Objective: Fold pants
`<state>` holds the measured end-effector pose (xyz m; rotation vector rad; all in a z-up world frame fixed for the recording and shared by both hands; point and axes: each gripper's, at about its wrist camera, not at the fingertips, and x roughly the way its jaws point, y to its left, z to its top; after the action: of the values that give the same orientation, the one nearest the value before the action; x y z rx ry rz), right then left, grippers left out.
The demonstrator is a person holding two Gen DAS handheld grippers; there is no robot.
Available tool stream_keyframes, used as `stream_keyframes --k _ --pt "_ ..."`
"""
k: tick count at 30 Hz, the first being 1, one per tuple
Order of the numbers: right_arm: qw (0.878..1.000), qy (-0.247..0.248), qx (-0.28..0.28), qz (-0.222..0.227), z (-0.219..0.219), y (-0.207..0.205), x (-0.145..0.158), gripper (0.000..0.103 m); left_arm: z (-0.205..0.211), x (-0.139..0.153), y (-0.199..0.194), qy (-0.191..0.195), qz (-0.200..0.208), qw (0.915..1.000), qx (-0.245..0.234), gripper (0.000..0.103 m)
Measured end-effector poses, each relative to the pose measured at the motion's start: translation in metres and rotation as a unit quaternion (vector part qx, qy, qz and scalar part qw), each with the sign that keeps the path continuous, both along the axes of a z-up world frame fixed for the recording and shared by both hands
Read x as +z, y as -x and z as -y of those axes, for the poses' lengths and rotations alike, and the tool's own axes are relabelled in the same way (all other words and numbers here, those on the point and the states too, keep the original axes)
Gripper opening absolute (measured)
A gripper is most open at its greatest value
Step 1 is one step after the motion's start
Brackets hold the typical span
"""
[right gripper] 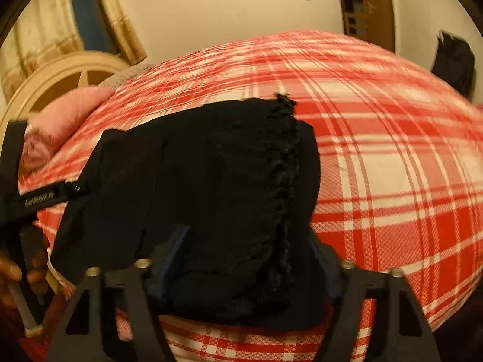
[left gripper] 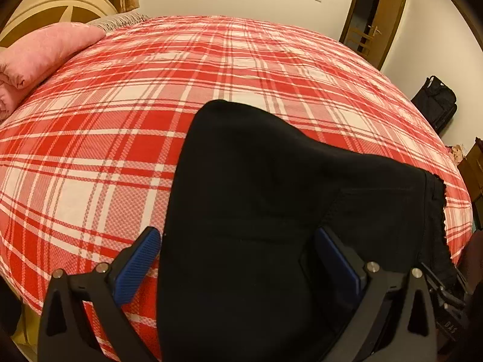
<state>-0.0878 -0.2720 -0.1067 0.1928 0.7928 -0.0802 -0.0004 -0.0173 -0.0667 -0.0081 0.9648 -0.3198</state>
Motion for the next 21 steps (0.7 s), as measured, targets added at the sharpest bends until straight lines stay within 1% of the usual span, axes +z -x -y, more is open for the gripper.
stream_keyframes --k 1,2,5,10,13,21 --pt "1.0 0.01 0.006 0.0 -0.0033 -0.0003 0.0012 0.058 0.0003 0.0001 0.0003 -0.001 0.001 1.0 0.0 0.103" --pt "1.0 0.011 0.007 0.0 -0.0037 -0.0001 0.0017 0.058 0.0004 0.0002 0.0006 -0.003 0.002 1.0 -0.001 0.103" --pt "1.0 -0.004 0.005 0.002 0.001 0.0022 0.0019 0.056 0.0007 0.0002 0.0 -0.004 0.002 1.0 -0.002 0.103" --pt "1.0 0.01 0.01 0.006 -0.0023 0.0044 0.0057 0.05 0.0013 0.0005 0.0004 -0.007 0.005 0.9999 -0.006 0.103" --pt "1.0 0.006 0.007 0.009 0.0019 0.0045 0.0064 0.047 0.002 0.0016 0.0014 -0.014 0.008 0.9998 -0.011 0.103" --pt "1.0 0.004 0.008 0.007 0.0038 0.0032 0.0041 0.047 0.0053 0.0016 0.0026 -0.024 0.012 0.9995 -0.014 0.103"
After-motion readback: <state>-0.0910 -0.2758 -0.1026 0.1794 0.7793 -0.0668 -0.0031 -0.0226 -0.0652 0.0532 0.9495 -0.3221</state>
